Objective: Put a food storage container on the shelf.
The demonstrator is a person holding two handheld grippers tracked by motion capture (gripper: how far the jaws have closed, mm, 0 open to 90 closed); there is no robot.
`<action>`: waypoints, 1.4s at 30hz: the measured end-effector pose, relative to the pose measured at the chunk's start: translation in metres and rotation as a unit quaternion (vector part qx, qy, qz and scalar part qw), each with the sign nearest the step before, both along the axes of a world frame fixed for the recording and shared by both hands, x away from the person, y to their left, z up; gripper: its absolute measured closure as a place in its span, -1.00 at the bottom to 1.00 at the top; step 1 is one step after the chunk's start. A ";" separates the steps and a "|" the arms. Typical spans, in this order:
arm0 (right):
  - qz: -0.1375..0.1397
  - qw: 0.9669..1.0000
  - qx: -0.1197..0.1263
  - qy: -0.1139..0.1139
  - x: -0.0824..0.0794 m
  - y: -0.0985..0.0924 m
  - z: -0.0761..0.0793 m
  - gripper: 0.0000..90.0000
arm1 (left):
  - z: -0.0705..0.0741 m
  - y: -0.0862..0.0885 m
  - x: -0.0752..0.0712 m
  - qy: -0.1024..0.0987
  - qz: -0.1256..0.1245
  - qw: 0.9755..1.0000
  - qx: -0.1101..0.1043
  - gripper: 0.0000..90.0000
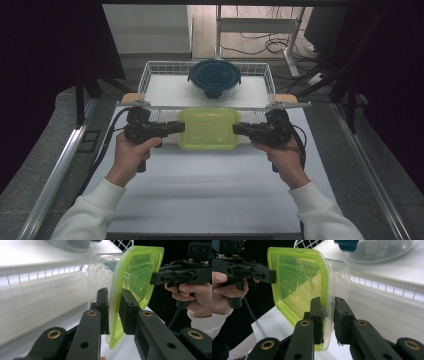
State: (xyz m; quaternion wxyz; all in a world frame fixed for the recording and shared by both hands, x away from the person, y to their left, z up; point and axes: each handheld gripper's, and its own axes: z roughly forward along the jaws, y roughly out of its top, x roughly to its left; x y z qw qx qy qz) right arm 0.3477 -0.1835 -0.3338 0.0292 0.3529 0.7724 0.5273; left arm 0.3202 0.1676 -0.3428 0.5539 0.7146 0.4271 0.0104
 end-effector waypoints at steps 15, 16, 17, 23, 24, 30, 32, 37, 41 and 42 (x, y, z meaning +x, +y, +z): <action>-0.005 1.000 0.013 -0.015 0.022 0.001 0.036 0.72 | 0.040 0.002 0.027 -0.015 -0.004 1.000 0.007 0.78; -0.005 1.000 0.014 -0.016 0.024 0.001 0.038 0.72 | 0.042 0.002 0.029 -0.016 -0.003 1.000 0.008 0.78; -0.005 1.000 0.018 -0.018 0.027 0.001 0.042 0.72 | 0.045 0.002 0.030 -0.018 -0.004 1.000 0.009 0.78; -0.005 0.999 0.027 -0.023 0.034 0.000 0.051 0.72 | 0.057 0.003 0.038 -0.027 -0.005 1.000 0.007 0.78; -0.005 0.999 0.029 -0.022 0.035 0.000 0.053 0.72 | 0.058 0.004 0.040 -0.028 -0.006 1.000 0.006 0.78; -0.005 0.999 0.029 -0.027 0.045 0.002 0.067 0.73 | 0.066 0.005 0.049 -0.032 -0.005 0.999 0.002 0.78; -0.006 0.999 0.030 -0.027 0.047 0.002 0.069 0.73 | 0.070 0.005 0.054 -0.032 -0.003 0.999 -0.001 0.78; -0.008 0.999 0.027 -0.026 0.064 0.004 0.082 0.73 | 0.081 0.007 0.067 -0.032 -0.003 0.999 0.003 0.78; -0.007 0.999 0.031 -0.021 0.072 0.004 0.088 0.73 | 0.087 0.007 0.079 -0.025 -0.006 1.000 -0.004 0.78; -0.008 0.999 0.032 -0.020 0.075 0.004 0.090 0.73 | 0.088 0.007 0.082 -0.024 -0.006 1.000 -0.005 0.78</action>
